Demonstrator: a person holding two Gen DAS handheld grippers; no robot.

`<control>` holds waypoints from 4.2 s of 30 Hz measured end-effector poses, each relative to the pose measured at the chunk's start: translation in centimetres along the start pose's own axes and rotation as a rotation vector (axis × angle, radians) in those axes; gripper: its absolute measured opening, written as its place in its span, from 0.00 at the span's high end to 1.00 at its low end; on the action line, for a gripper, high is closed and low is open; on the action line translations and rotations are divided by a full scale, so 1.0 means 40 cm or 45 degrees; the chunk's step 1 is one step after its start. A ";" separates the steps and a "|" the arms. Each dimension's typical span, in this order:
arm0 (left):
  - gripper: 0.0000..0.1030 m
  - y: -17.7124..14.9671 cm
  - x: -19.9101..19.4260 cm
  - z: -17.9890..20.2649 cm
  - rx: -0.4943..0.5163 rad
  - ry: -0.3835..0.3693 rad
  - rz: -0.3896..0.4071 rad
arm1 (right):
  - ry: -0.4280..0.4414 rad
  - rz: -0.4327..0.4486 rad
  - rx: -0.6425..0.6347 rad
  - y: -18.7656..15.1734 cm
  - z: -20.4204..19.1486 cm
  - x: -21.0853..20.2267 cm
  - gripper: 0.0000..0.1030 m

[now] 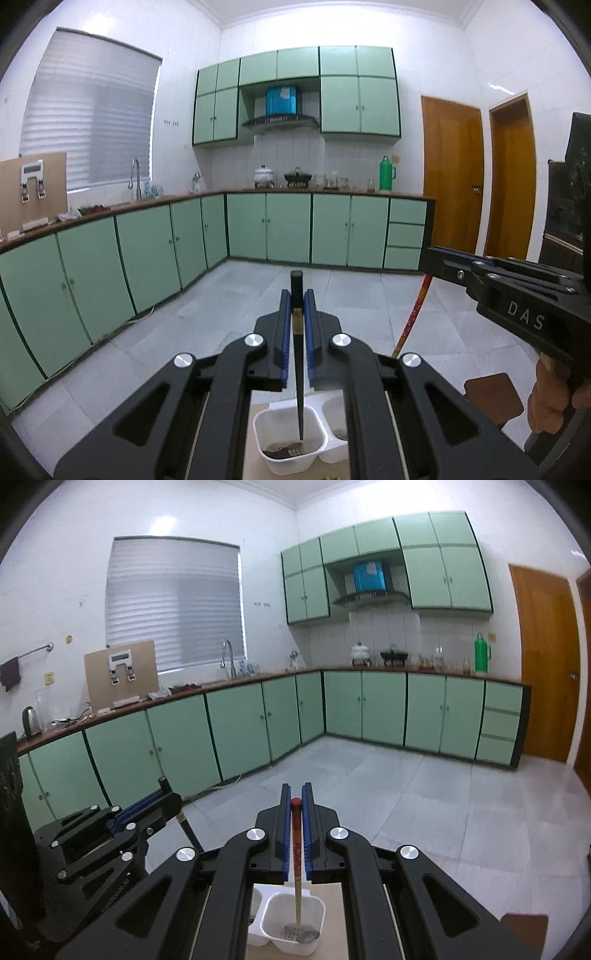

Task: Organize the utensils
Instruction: 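Open both tools to drop the chopsticks into the holder, then move both tools back down toward the remaining chopsticks, then lower the right tool onto the black chopstick's tip, then grasp a red-patterned chopstick with the left tool while the right tool grips the black chopstick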

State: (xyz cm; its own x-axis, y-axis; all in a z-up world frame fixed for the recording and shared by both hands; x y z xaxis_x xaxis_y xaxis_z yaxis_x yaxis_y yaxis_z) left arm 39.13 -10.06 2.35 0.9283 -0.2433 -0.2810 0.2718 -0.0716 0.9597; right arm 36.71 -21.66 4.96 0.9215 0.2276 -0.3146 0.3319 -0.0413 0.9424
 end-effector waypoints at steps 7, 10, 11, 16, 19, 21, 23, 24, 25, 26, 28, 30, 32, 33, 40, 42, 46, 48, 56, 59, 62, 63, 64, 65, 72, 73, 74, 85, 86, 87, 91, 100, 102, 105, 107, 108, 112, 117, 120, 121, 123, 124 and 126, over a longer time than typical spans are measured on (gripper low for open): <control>0.94 -0.071 0.065 -0.040 0.001 -0.003 -0.090 | -0.007 -0.072 -0.001 -0.077 0.010 0.067 0.95; 0.94 -0.096 0.079 -0.053 -0.004 -0.004 -0.125 | -0.004 -0.111 0.004 -0.106 0.009 0.084 0.95; 0.94 -0.103 0.080 -0.056 -0.008 -0.008 -0.136 | -0.003 -0.126 0.005 -0.116 0.010 0.089 0.95; 0.92 -0.121 0.065 -0.079 -0.023 -0.013 -0.160 | -0.003 -0.168 0.028 -0.149 0.023 0.087 0.85; 0.83 -0.116 0.039 -0.087 -0.029 -0.016 -0.151 | -0.004 -0.166 0.048 -0.153 0.033 0.069 0.75; 0.72 -0.108 0.012 -0.094 -0.035 -0.014 -0.131 | -0.009 -0.154 0.064 -0.156 0.041 0.045 0.66; 0.66 -0.103 -0.018 -0.097 -0.036 -0.013 -0.115 | -0.022 -0.134 0.080 -0.158 0.050 0.014 0.59; 0.65 -0.102 -0.035 -0.098 -0.037 -0.012 -0.108 | -0.027 -0.123 0.083 -0.160 0.053 -0.006 0.56; 0.60 -0.103 -0.051 -0.095 -0.037 -0.009 -0.106 | -0.030 -0.113 0.085 -0.163 0.056 -0.027 0.50; 0.57 -0.106 -0.071 -0.097 -0.039 -0.008 -0.104 | -0.035 -0.104 0.085 -0.168 0.060 -0.045 0.46; 0.49 -0.119 -0.113 -0.094 -0.038 -0.010 -0.097 | -0.060 -0.081 0.088 -0.187 0.062 -0.095 0.31; 0.40 -0.141 -0.153 -0.087 -0.033 0.000 -0.100 | -0.075 -0.067 0.089 -0.211 0.059 -0.140 0.21; 0.36 -0.186 -0.201 -0.084 -0.042 -0.008 -0.128 | -0.087 -0.068 0.089 -0.253 0.051 -0.190 0.14; 0.35 -0.202 -0.214 -0.080 -0.047 -0.010 -0.141 | -0.093 -0.077 0.091 -0.273 0.045 -0.207 0.12; 0.33 -0.414 -0.320 -0.086 -0.078 0.013 -0.355 | -0.120 -0.215 0.096 -0.453 -0.002 -0.295 0.11; 0.33 -0.469 -0.341 -0.091 -0.069 0.028 -0.413 | -0.111 -0.271 0.128 -0.509 -0.017 -0.310 0.11; 0.32 -0.587 -0.377 -0.114 -0.069 0.067 -0.540 | -0.124 -0.367 0.170 -0.610 -0.036 -0.324 0.11; 0.32 -0.636 -0.393 -0.127 -0.073 0.078 -0.595 | -0.141 -0.410 0.160 -0.658 -0.053 -0.328 0.11; 0.31 -0.732 -0.433 -0.140 -0.068 0.124 -0.709 | -0.107 -0.563 0.077 -0.792 -0.144 -0.322 0.20; 0.31 -0.734 -0.438 -0.142 -0.075 0.120 -0.716 | -0.082 -0.599 0.054 -0.812 -0.173 -0.317 0.27; 0.31 -0.733 -0.444 -0.133 -0.081 0.110 -0.716 | -0.058 -0.622 0.038 -0.823 -0.198 -0.308 0.37; 0.31 -0.732 -0.445 -0.131 -0.083 0.107 -0.714 | -0.049 -0.634 0.025 -0.830 -0.209 -0.302 0.42; 0.30 -0.733 -0.444 -0.121 -0.083 0.106 -0.714 | -0.049 -0.643 0.015 -0.834 -0.215 -0.300 0.47; 0.30 -0.733 -0.444 -0.119 -0.084 0.104 -0.713 | -0.047 -0.659 0.002 -0.839 -0.221 -0.295 0.50; 0.30 -0.733 -0.442 -0.112 -0.093 0.102 -0.717 | -0.057 -0.673 -0.007 -0.845 -0.228 -0.296 0.75; 0.30 -0.734 -0.441 -0.111 -0.096 0.101 -0.720 | -0.056 -0.673 -0.006 -0.844 -0.228 -0.297 0.84; 0.30 -0.734 -0.440 -0.109 -0.099 0.100 -0.722 | -0.053 -0.673 -0.003 -0.844 -0.227 -0.298 0.89; 0.30 -0.741 -0.408 -0.024 -0.104 -0.017 -0.757 | -0.097 -0.662 0.035 -0.843 -0.165 -0.328 0.94; 0.30 -0.743 -0.404 -0.015 -0.100 -0.023 -0.760 | -0.106 -0.661 0.045 -0.843 -0.152 -0.331 0.94; 0.30 -0.745 -0.399 -0.007 -0.095 -0.024 -0.763 | -0.111 -0.661 0.053 -0.843 -0.143 -0.334 0.94; 0.30 -0.755 -0.375 0.016 -0.077 -0.017 -0.782 | -0.114 -0.659 0.073 -0.844 -0.117 -0.337 0.94; 0.30 -0.770 -0.339 0.025 -0.035 0.052 -0.813 | -0.092 -0.657 0.090 -0.847 -0.110 -0.337 0.94; 0.29 -0.770 -0.341 0.017 -0.037 0.075 -0.814 | -0.087 -0.657 0.093 -0.847 -0.108 -0.336 0.94; 0.29 -0.769 -0.351 0.001 -0.049 0.084 -0.814 | -0.074 -0.657 0.091 -0.847 -0.108 -0.338 0.93; 0.30 -0.769 -0.363 -0.008 -0.055 0.079 -0.808 | -0.051 -0.653 0.099 -0.846 -0.105 -0.342 0.89; 0.30 -0.769 -0.370 -0.011 -0.060 0.073 -0.804 | -0.042 -0.652 0.100 -0.847 -0.104 -0.345 0.82; 0.30 -0.767 -0.387 -0.010 -0.075 0.047 -0.779 | -0.007 -0.646 0.095 -0.853 -0.099 -0.368 0.71; 0.33 -0.766 -0.366 0.004 -0.052 0.043 -0.783 | 0.001 -0.645 0.099 -0.855 -0.090 -0.373 0.71; 0.42 -0.765 -0.352 0.014 -0.049 0.036 -0.787 | 0.003 -0.650 0.080 -0.853 -0.096 -0.363 0.71; 0.45 -0.764 -0.348 0.017 -0.045 0.036 -0.785 | 0.005 -0.651 0.075 -0.852 -0.099 -0.358 0.72; 0.49 -0.763 -0.344 0.025 -0.043 0.023 -0.780 | 0.006 -0.654 0.071 -0.851 -0.102 -0.351 0.75; 0.51 -0.762 -0.343 0.028 -0.040 0.018 -0.779 | 0.001 -0.659 0.067 -0.850 -0.104 -0.343 0.79; 0.55 -0.762 -0.339 0.034 -0.038 0.014 -0.778 | -0.007 -0.661 0.062 -0.848 -0.104 -0.332 0.86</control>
State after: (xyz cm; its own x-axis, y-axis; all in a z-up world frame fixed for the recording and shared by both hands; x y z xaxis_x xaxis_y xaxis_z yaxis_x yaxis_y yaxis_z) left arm 17.92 -5.88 -23.09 0.6050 -0.1568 -0.7806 0.7626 -0.1675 0.6248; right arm 12.37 -19.23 -22.35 0.6338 0.2248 -0.7401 0.7547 0.0301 0.6554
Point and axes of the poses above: each gripper's, at about its wrist camera, not at the fingertips, and x roughly the way its jaws point, z to its right, y to its top, the point moved 3 cm from there along x, roughly the way its jaws point
